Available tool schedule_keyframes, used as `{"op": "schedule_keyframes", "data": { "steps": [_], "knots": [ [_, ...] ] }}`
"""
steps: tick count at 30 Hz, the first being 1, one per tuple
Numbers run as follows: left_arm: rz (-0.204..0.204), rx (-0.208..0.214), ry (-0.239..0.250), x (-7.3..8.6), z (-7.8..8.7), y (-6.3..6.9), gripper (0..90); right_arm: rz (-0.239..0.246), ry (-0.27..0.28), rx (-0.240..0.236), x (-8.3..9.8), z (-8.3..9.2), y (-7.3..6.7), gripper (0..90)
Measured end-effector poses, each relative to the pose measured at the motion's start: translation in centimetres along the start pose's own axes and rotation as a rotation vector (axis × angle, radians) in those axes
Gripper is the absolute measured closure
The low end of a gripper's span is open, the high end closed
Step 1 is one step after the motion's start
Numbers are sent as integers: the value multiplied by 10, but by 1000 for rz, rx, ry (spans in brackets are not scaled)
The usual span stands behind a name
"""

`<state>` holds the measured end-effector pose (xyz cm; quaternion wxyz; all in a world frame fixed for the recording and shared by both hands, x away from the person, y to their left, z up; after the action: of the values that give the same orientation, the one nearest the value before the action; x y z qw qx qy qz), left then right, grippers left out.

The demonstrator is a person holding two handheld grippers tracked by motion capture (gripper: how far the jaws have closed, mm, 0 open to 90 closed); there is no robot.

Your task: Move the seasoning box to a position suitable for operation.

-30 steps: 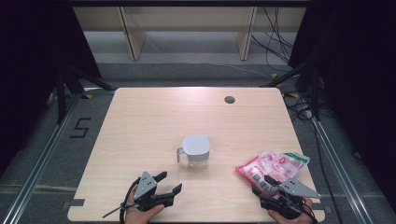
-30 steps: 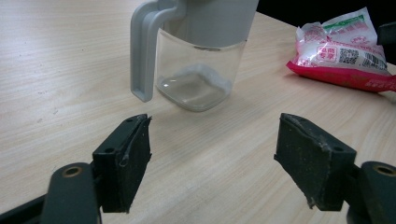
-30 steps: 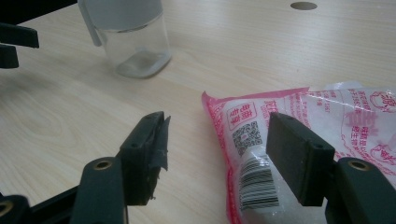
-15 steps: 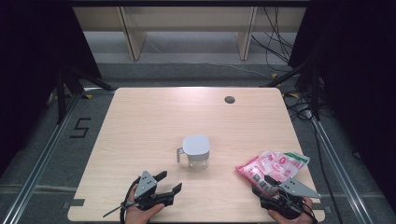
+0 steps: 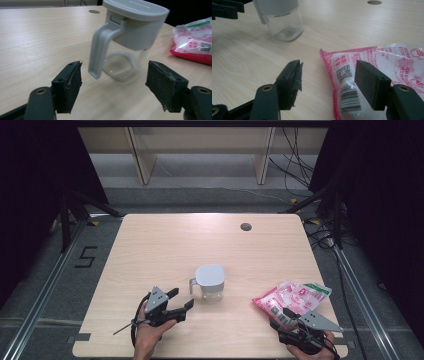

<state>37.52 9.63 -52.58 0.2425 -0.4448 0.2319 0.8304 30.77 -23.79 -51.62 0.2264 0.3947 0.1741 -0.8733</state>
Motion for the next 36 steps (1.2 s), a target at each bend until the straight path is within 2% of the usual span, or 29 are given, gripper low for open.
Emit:
{"op": "schedule_keyframes", "data": {
  "steps": [1,3,4,6,7,8,9,11,13,15,18,20,21,22,23,24,25,26,28,29,30,31,33,34,36],
  "knots": [
    [-27,-12,-11,-3,-2,-2,299,0,0,0,0,0,0,385],
    [-50,-28,-15,-13,-10,-9,321,-6,-3,-3,0,0,-1,385],
    [-50,-28,-15,-13,-10,-9,337,12,3,1,0,0,1,385],
    [-54,-31,-19,-18,-20,-12,368,6,2,0,0,0,0,385],
    [-54,-31,-19,-18,-20,-12,387,6,2,0,0,0,0,385],
    [-63,-16,-27,-19,-23,-13,426,42,11,9,-1,0,4,385],
    [-76,-11,-34,-21,-28,-14,435,45,13,12,-1,-1,4,385],
    [-91,-20,-42,-21,-29,-14,483,45,13,12,-1,-1,4,385],
    [-100,-13,-36,-24,-31,-15,495,40,10,9,-1,-1,4,385],
    [-119,-7,-44,-25,-33,-16,543,24,7,-4,-1,-1,2,385],
    [-137,-1,-42,-26,-37,-17,589,30,7,-7,-1,-2,2,385],
    [-149,18,-44,-27,-41,-17,607,27,6,-6,0,-2,3,385],
    [-168,31,-47,-27,-44,-15,650,27,6,-6,0,-2,3,385],
    [-168,31,-47,-27,-44,-15,659,22,8,-8,-1,-2,2,385],
    [-179,13,-53,-27,-44,-15,659,22,8,-8,-1,-2,2,385],
    [-193,6,-50,-27,-44,-15,670,1,5,-7,0,-1,1,385],
    [-191,8,-51,-27,-44,-14,672,-16,-3,-10,1,-1,0,385],
    [-192,9,-56,-27,-44,-13,672,-16,-3,-10,1,-1,0,385],
    [-198,17,-56,-27,-45,-10,673,36,10,3,-1,-2,4,385],
    [-204,22,-62,-26,-46,-6,674,-11,-9,-12,1,-2,-1,385],
    [-204,22,-62,-26,-46,-6,674,-11,-9,-12,1,-2,-1,385],
    [-207,24,-67,-27,-47,-4,673,18,2,-10,0,-3,2,385],
    [-202,28,-67,-28,-49,0,673,9,1,-2,0,-2,2,385],
    [-205,30,-69,-28,-50,2,673,31,7,0,0,-3,4,385],
    [-209,43,-68,-29,-52,5,672,21,7,9,0,-3,4,385]
  ]
}}
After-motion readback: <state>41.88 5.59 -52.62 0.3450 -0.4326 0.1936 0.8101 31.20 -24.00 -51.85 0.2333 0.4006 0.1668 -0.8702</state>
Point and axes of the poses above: each handheld gripper's, and its own axes: z roughly backward along the jaws, x roughly out of its underside, y roughly to its right, the point moved 7 cm from there along -z, roughly forward along the jaws, and after that the axes turned 10 degrees about -y, right-handed, at the moved point
